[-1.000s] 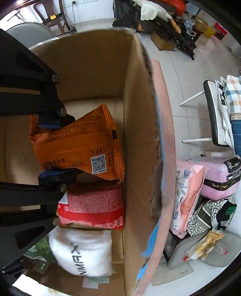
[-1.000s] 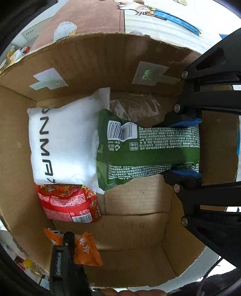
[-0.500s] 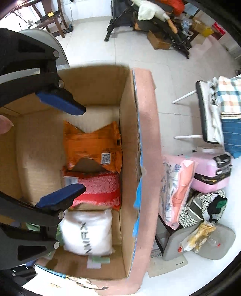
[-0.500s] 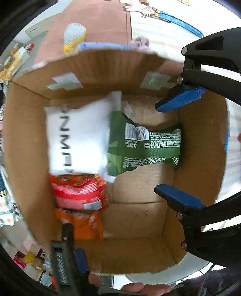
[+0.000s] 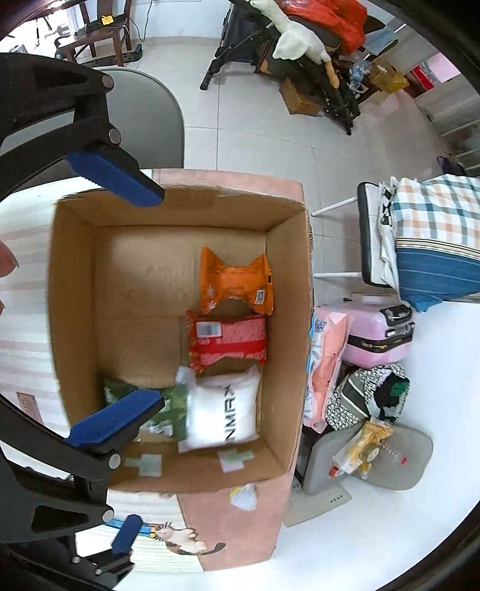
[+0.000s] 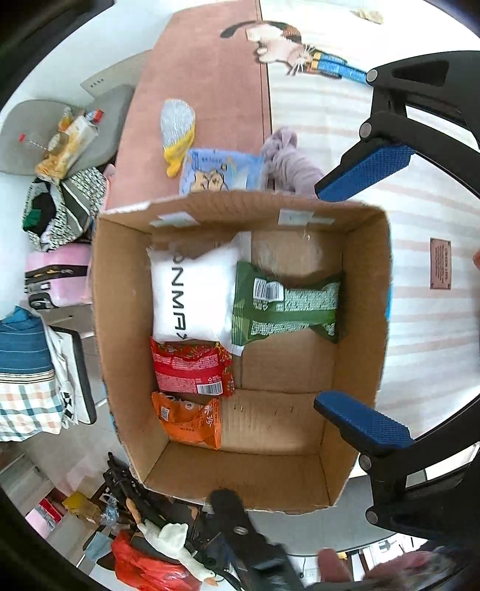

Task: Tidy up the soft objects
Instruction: 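Open both tools and withdraw them from the box, then grasp the blue tissue pack with the left tool while the right tool grasps the lavender cloth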

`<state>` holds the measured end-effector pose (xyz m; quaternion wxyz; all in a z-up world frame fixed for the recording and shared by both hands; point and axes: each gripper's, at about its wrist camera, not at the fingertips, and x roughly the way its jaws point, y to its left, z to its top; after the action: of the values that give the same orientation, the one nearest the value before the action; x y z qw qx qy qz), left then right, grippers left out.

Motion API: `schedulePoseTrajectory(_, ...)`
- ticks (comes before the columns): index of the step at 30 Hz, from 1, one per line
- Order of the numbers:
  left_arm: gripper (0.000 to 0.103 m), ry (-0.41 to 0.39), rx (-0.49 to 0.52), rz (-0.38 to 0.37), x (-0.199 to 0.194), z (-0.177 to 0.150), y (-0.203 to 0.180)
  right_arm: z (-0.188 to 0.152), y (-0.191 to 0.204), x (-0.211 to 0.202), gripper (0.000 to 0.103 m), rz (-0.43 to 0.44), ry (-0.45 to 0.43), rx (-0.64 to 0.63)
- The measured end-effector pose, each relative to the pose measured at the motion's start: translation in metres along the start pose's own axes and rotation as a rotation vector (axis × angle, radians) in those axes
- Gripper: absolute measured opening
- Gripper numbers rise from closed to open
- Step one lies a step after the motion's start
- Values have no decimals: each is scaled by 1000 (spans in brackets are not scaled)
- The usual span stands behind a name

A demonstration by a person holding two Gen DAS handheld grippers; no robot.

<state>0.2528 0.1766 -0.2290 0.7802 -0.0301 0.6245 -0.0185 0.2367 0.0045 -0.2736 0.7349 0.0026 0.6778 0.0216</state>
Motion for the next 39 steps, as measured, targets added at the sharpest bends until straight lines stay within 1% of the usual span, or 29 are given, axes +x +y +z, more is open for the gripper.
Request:
schedulePoseTrajectory(7,102,-51,-17,-12,-32,-28,-13,-18,-4,-33,103,20,-53,-20)
schedulePoseTrajectory(10,102,-62,-19,-23,-40,-36,-21,-23,-6,-42,103,57,-71,-26)
schedulePoseTrajectory(13,102,-70,5,-10,-45,-36,-34,-27,-20,-50,103,101,-95,11)
schedulePoseTrajectory(15,102,-92,21,23,-51,-33,-46,-28,-42,-52,103,135,-102,79)
schedulePoseTrajectory(17,102,-129,58,96,-55,-28,-65,-29,-74,-48,103,178,-106,193)
schedulePoseTrajectory(18,102,-143,74,123,-55,-26,-73,-29,-97,-42,103,194,-96,268)
schedulePoseTrajectory(19,102,-153,92,158,-54,-22,-83,-29,-110,-36,103,202,-83,308)
schedulePoseTrajectory(22,102,-157,132,195,-41,-12,-109,-27,-161,1,103,246,-1,461)
schedulePoseTrajectory(25,102,-133,175,227,-21,2,-132,-22,-189,41,103,263,58,541)
schedulePoseTrajectory(28,102,-104,240,259,0,17,-160,-13,-203,88,97,293,125,595)
schedulePoseTrajectory(29,102,-96,260,269,6,22,-169,-11,-204,98,93,297,140,601)
schedulePoseTrajectory(31,102,-70,298,273,18,32,-186,-5,-203,124,88,291,182,604)
schedulePoseTrajectory(34,102,-18,342,251,35,48,-211,-2,-200,148,76,281,218,587)
schedulePoseTrajectory(35,102,6,359,237,44,55,-224,-2,-199,153,63,264,229,575)
schedulePoseTrajectory(36,102,30,372,224,50,61,-233,-3,-199,155,43,235,232,566)
schedulePoseTrajectory(37,102,53,380,209,57,66,-242,-5,-202,155,39,236,223,565)
schedulePoseTrajectory(39,102,110,408,173,73,78,-264,-10,-213,150,38,232,206,570)
